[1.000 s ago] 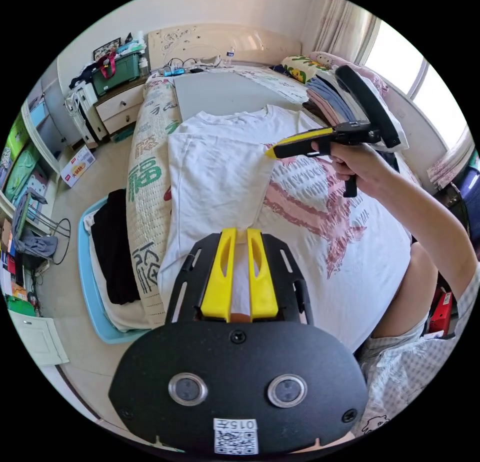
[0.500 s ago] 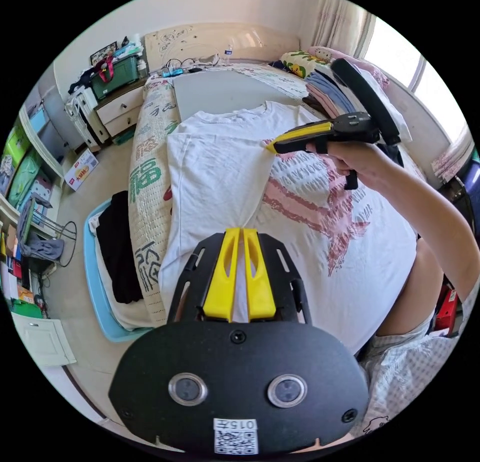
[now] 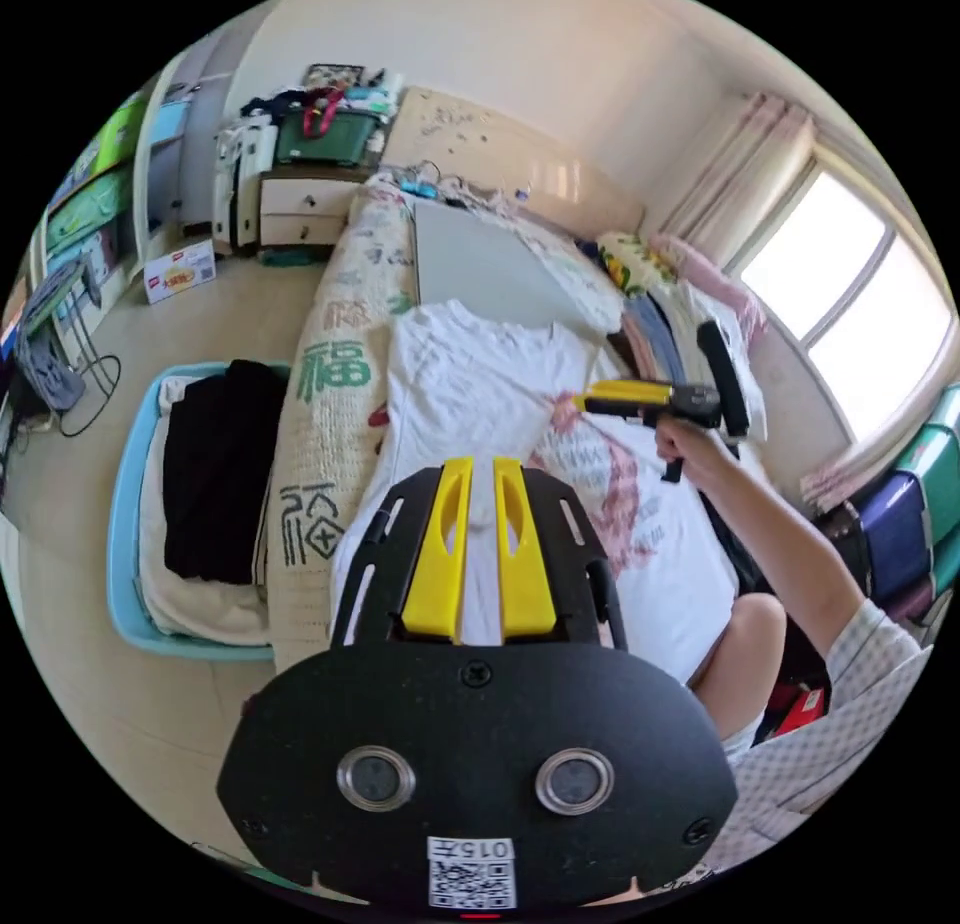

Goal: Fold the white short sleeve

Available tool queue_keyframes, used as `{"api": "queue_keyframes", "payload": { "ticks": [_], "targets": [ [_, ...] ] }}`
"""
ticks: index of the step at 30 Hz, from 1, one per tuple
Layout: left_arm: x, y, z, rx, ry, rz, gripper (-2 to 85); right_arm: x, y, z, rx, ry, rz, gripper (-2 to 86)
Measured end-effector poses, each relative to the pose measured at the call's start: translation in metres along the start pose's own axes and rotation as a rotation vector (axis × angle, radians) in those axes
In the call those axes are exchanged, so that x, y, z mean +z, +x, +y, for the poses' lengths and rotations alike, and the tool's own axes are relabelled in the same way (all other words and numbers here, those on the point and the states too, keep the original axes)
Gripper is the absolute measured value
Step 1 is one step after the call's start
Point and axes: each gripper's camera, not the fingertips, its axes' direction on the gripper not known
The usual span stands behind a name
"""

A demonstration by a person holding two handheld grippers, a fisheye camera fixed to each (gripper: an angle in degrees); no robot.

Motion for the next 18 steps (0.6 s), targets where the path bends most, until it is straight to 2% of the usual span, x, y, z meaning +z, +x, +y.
{"api": "queue_keyframes", "payload": {
  "ticks": [4,7,13,18],
  "targets": [
    [0.034,-0.034,-0.062,-0.003,0.077,-0.071,3.7,0.011,0.059,0.02,0.076,0.042,0.036,9.1],
    [0.086,-0.068,-0.096,-0.005,0.03,-0.086,5.1,0.035,0.081,0.022,0.081,0.033,0.04,9.6],
    [0.172,-0.145,-0.126,-0.099,-0.054,-0.054,7.6,0.092,0.096,0.002,0.087,0.03,0.097,11.0],
    [0.213,-0.176,-0.137,-0.072,-0.058,0.071,7.4,0.136,0.093,-0.015,0.07,0.014,0.072,11.1]
  ]
}}
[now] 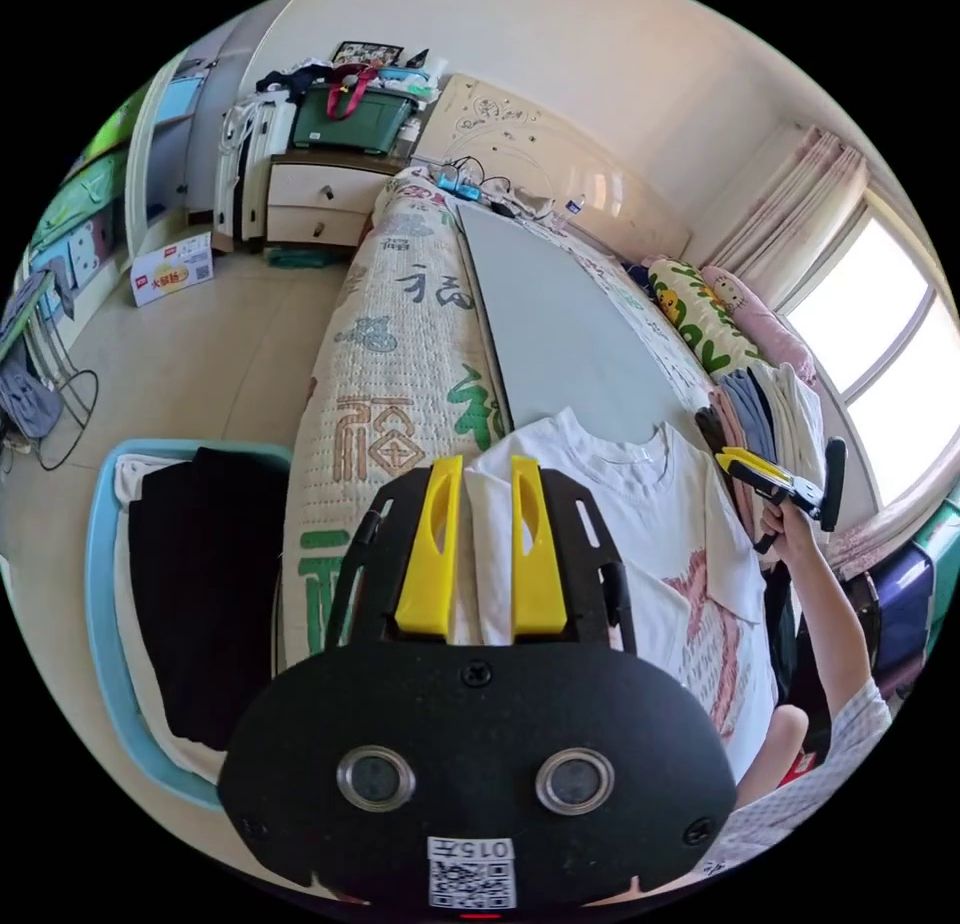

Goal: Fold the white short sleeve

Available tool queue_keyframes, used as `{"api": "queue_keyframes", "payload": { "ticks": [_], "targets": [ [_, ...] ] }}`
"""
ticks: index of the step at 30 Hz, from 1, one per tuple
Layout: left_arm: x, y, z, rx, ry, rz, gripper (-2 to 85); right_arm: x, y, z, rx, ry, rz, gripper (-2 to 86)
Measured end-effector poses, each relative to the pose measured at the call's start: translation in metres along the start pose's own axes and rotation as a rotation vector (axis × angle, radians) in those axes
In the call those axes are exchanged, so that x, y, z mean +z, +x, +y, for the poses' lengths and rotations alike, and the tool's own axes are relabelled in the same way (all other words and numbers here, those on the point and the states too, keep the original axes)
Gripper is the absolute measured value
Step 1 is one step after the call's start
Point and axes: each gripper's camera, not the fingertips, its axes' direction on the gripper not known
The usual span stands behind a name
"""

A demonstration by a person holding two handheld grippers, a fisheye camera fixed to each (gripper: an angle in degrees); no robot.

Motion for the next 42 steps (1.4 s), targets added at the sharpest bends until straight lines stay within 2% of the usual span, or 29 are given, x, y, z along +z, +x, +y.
{"api": "queue_keyframes", "payload": {
  "ticks": [4,6,11,17,20,29,31,34,39,42],
  "targets": [
    [0.026,-0.006,-0.011,0.047,-0.076,0.053,4.9,0.048,-0.015,-0.001,-0.008,-0.106,-0.005,9.8],
    [0.032,-0.005,-0.014,0.068,-0.107,0.052,1.7,0.056,-0.02,0.003,0.013,-0.095,-0.001,7.2],
    [0.025,0.016,-0.012,0.172,-0.083,-0.045,-0.1,0.064,-0.039,0.014,-0.02,-0.102,-0.017,0.1],
    [-0.034,0.035,-0.005,0.223,0.035,-0.061,-0.1,0.029,-0.062,0.038,-0.058,-0.024,0.006,-0.8],
    [-0.049,0.029,-0.005,0.188,0.03,-0.052,0.6,0.028,-0.07,0.046,-0.065,-0.029,-0.017,-0.8],
    [0.013,-0.04,-0.019,-0.032,-0.018,0.056,9.5,0.108,-0.103,0.038,-0.083,-0.084,0.049,-0.8],
    [0.029,-0.056,-0.021,-0.071,-0.038,0.124,8.7,0.123,-0.108,0.036,-0.094,-0.092,0.057,-0.8],
    [0.041,-0.064,-0.024,-0.076,-0.076,0.233,2.2,0.144,-0.112,0.036,-0.091,-0.092,0.056,-0.8],
    [0.006,-0.03,-0.023,0.042,0.023,0.162,-0.3,0.152,-0.114,0.042,-0.026,-0.048,0.014,-0.8],
    [-0.033,0.006,-0.022,0.115,0.069,0.153,-0.5,0.123,-0.121,0.053,-0.04,0.003,-0.02,-0.8]
  ]
}}
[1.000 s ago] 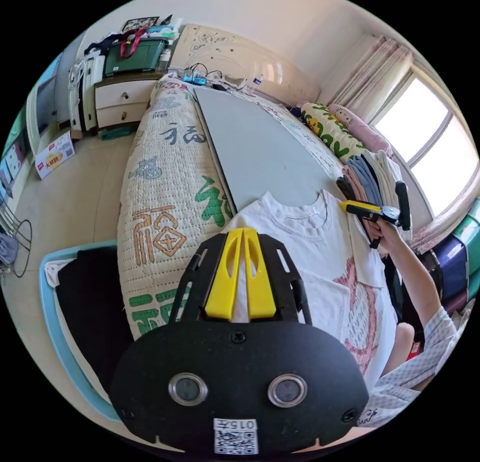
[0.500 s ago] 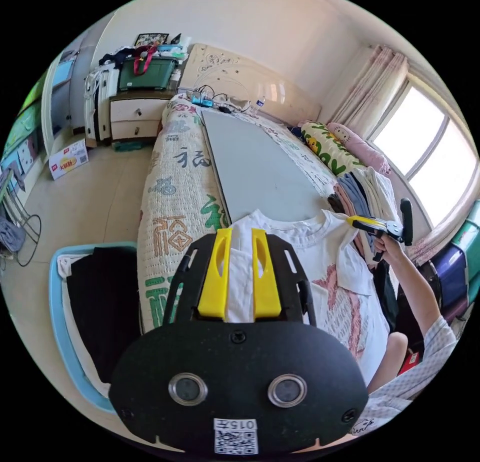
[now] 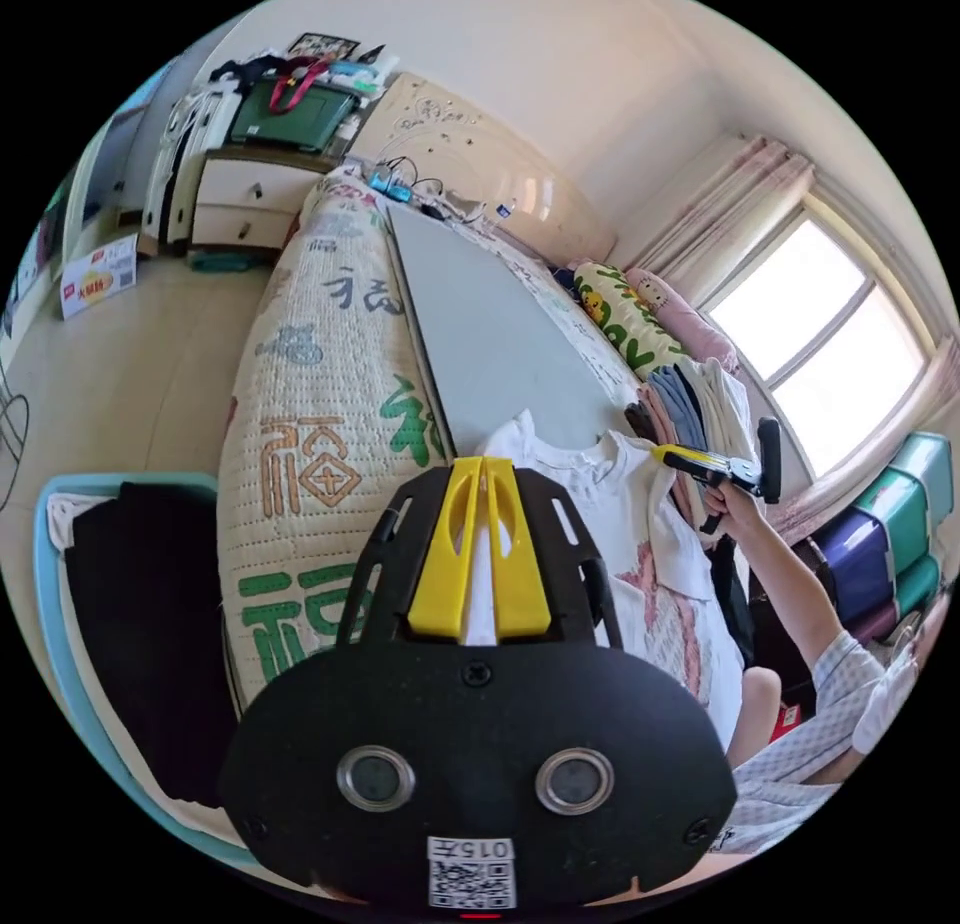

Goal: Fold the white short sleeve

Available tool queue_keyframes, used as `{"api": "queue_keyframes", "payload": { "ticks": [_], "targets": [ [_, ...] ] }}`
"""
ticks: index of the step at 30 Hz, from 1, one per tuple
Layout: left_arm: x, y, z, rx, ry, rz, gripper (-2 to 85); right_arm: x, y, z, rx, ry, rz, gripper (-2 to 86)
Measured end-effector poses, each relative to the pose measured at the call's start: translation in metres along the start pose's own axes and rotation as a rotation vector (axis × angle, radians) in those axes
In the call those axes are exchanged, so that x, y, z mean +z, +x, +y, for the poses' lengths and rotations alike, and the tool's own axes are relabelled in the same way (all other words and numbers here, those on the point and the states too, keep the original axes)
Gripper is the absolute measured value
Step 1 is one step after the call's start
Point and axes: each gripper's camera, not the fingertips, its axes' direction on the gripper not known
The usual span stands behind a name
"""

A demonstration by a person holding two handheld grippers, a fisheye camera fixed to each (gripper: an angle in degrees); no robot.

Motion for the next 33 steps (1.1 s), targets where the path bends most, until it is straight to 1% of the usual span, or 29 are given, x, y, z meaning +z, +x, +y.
{"api": "queue_keyframes", "payload": {
  "ticks": [2,6,8,9,11,12,14,15,17,18,20,21,23,25,27,28,30,32,33],
  "targets": [
    [-0.039,0.042,0.002,0.074,0.045,0.032,-0.5,-0.038,-0.006,0.022,-0.03,0.046,-0.035,-0.7],
    [-0.107,0.111,0.028,0.189,0.053,0.071,-0.5,-0.104,-0.01,0.09,-0.082,0.101,-0.125,0.2],
    [-0.149,0.157,0.065,0.267,0.021,0.107,-0.4,-0.14,-0.013,0.154,-0.118,0.089,-0.199,2.1],
    [-0.159,0.169,0.077,0.292,0.009,0.12,-0.4,-0.147,-0.015,0.171,-0.131,0.084,-0.215,2.5],
    [-0.191,0.215,0.136,0.397,-0.055,0.174,-0.3,-0.169,-0.024,0.24,-0.192,0.041,-0.286,3.9],
    [-0.197,0.225,0.152,0.421,-0.075,0.186,-0.3,-0.172,-0.027,0.257,-0.211,0.026,-0.308,4.2],
    [-0.209,0.26,0.215,0.497,-0.199,0.229,-0.3,-0.171,-0.046,0.318,-0.323,-0.087,-0.419,5.2],
    [-0.208,0.266,0.229,0.508,-0.246,0.225,-0.2,-0.167,-0.052,0.331,-0.347,-0.121,-0.436,5.4],
    [-0.194,0.292,0.27,0.561,-0.423,0.218,-0.1,-0.139,-0.078,0.369,-0.422,-0.265,-0.474,6.1],
    [-0.19,0.299,0.278,0.578,-0.466,0.222,-0.1,-0.13,-0.085,0.376,-0.441,-0.299,-0.472,6.3],
    [-0.166,0.325,0.306,0.65,-0.643,0.199,-0.1,-0.089,-0.115,0.4,-0.529,-0.426,-0.449,6.8],
    [-0.159,0.331,0.313,0.665,-0.688,0.188,-0.1,-0.079,-0.121,0.406,-0.548,-0.454,-0.435,6.9],
    [-0.137,0.347,0.336,0.717,-0.838,0.109,-0.1,-0.046,-0.138,0.426,-0.586,-0.522,-0.391,7.2],
    [-0.134,0.35,0.347,0.732,-0.893,0.102,-0.1,-0.032,-0.135,0.44,-0.563,-0.565,-0.427,7.3],
    [-0.144,0.343,0.347,0.698,-0.896,0.118,0.0,-0.025,-0.121,0.454,-0.511,-0.588,-0.518,7.3],
    [-0.156,0.333,0.343,0.66,-0.866,0.128,0.0,-0.022,-0.107,0.463,-0.453,-0.569,-0.561,7.3],
    [-0.181,0.312,0.328,0.582,-0.751,0.123,0.3,-0.02,-0.078,0.473,-0.34,-0.482,-0.584,7.2],
    [-0.219,0.27,0.302,0.393,-0.478,0.067,0.9,-0.019,-0.036,0.476,-0.164,-0.299,-0.594,6.9],
    [-0.228,0.257,0.296,0.325,-0.404,0.045,1.3,-0.019,-0.025,0.475,-0.118,-0.25,-0.592,6.8]
  ]
}}
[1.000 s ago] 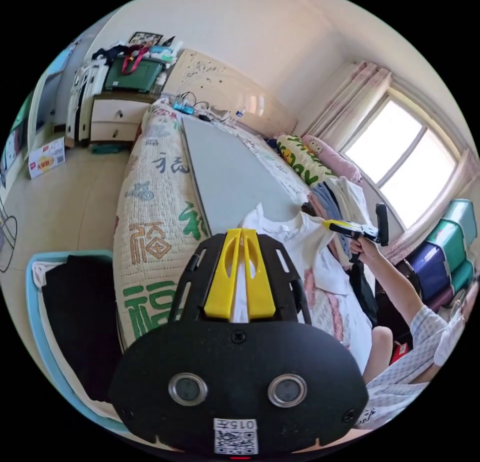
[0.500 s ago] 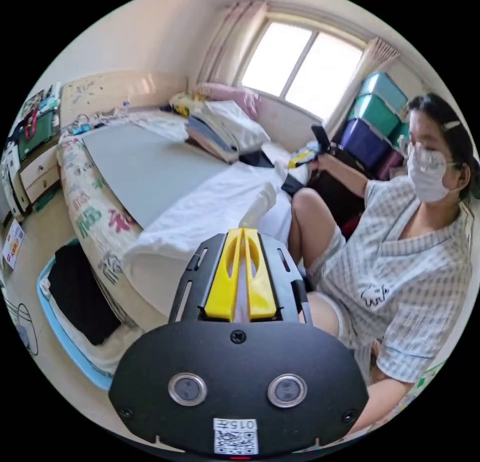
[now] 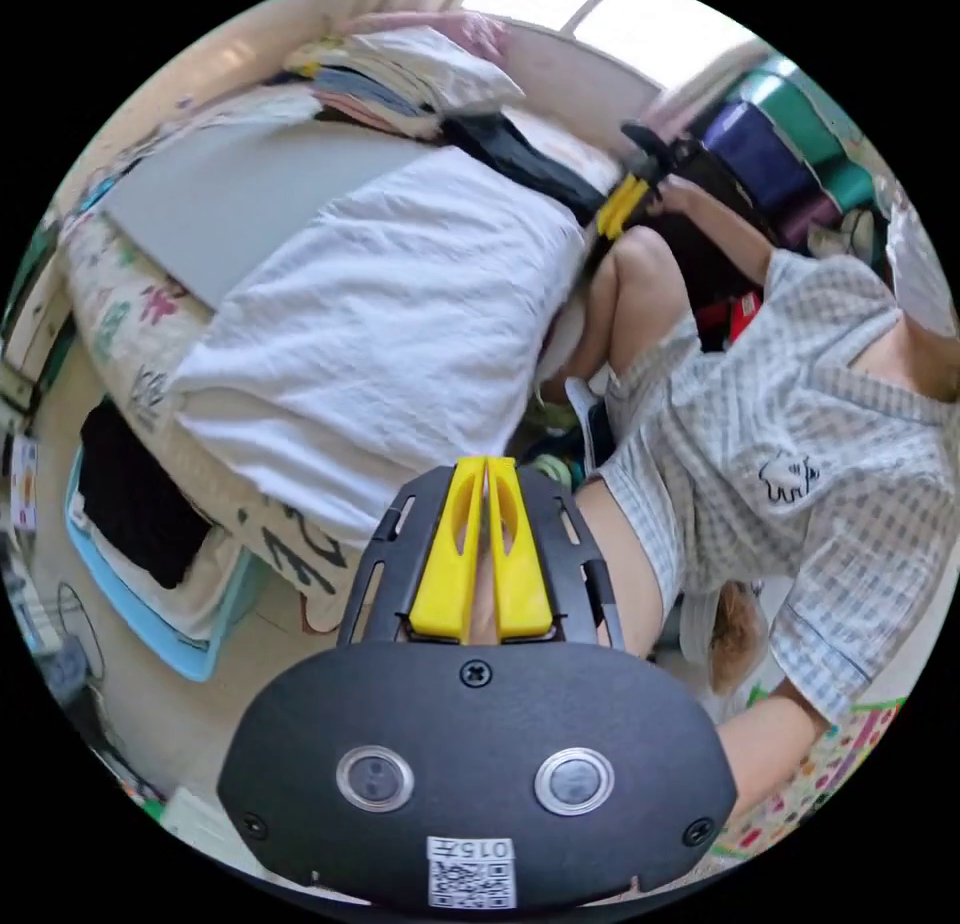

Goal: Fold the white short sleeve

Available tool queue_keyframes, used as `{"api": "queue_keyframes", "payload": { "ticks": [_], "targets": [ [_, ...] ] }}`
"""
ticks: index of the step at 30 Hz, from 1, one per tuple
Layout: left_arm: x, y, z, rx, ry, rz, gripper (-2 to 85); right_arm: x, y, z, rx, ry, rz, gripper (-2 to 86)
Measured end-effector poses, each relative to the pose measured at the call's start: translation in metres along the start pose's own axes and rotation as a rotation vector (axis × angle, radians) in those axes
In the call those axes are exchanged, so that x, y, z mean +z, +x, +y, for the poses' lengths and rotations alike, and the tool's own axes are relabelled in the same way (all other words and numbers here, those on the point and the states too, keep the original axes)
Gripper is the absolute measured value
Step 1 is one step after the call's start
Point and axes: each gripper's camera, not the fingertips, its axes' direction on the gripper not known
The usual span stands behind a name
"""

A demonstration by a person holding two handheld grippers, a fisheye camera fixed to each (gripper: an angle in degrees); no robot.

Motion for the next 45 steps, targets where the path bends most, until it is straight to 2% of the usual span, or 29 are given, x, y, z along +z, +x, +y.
{"api": "queue_keyframes", "payload": {
  "ticks": [2,4,7,12,15,17,19,23,34,45],
  "targets": [
    [-0.029,-0.044,0.02,-0.225,0.279,-0.046,4.7,-0.015,0.028,-0.001,0.079,0.209,0.039,6.5],
    [-0.036,-0.065,0.034,-0.338,0.42,-0.09,7.7,-0.015,0.042,-0.009,0.121,0.298,0.092,6.7],
    [-0.03,-0.1,0.044,-0.528,0.458,-0.118,9.6,0.005,0.07,-0.031,0.225,0.338,0.154,9.8],
    [-0.004,-0.147,0.05,-0.719,0.474,0.017,9.8,0.056,0.125,-0.048,0.415,0.325,0.111,13.6],
    [0.015,-0.162,0.045,-0.745,0.453,0.069,8.2,0.083,0.15,-0.043,0.479,0.296,0.082,11.7],
    [0.029,-0.171,0.036,-0.744,0.393,0.097,5.8,0.088,0.159,-0.03,0.501,0.307,0.104,7.3],
    [0.032,-0.172,0.033,-0.738,0.382,0.077,1.5,0.089,0.163,-0.02,0.483,0.302,0.104,4.0],
    [0.021,-0.163,0.034,-0.674,0.403,0.048,-0.4,0.079,0.169,0.007,0.417,0.312,0.055,0.7],
    [-0.063,-0.13,0.045,-0.542,0.5,-0.04,-0.8,0.013,0.156,0.053,0.388,0.397,0.187,-0.8],
    [-0.11,-0.122,-0.001,-0.517,0.578,-0.103,-0.7,-0.093,0.144,0.006,0.311,0.427,0.366,-0.9]
  ]
}}
